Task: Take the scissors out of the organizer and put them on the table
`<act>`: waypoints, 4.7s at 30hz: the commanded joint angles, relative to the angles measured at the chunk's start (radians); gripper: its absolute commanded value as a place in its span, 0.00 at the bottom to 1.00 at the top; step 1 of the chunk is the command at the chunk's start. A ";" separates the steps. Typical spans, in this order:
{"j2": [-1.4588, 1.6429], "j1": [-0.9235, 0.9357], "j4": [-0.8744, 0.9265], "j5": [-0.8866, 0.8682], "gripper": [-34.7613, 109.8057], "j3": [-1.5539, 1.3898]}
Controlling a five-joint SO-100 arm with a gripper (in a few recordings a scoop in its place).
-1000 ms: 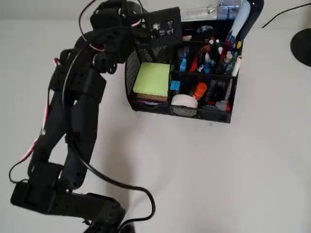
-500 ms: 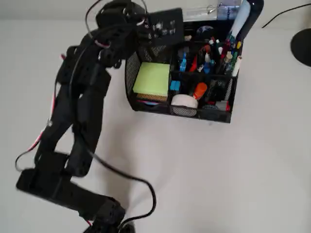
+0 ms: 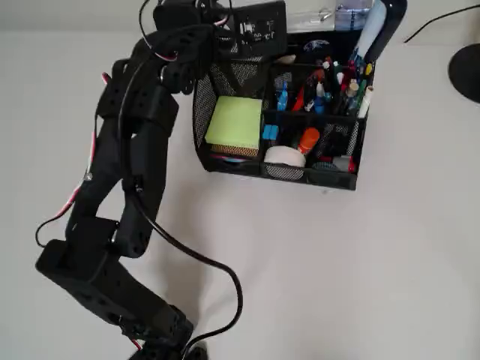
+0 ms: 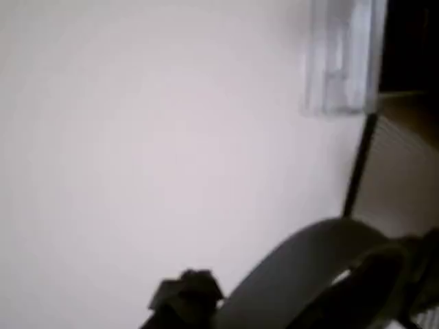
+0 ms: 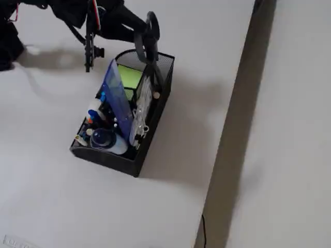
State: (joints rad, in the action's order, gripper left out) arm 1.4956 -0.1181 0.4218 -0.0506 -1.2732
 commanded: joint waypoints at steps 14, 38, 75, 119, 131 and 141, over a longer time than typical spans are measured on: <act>0.535 0.077 0.239 -0.012 0.24 0.071; 1.285 0.472 0.811 0.284 0.24 -0.115; 1.792 0.175 0.681 1.497 0.38 -1.459; 1.793 0.534 0.612 2.194 0.54 -1.480; 1.792 0.284 0.479 1.419 0.53 -1.465; 1.795 0.026 0.807 0.313 0.24 -1.278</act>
State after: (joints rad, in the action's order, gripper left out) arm 3.2904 0.0291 1.0201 0.7348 -2.6983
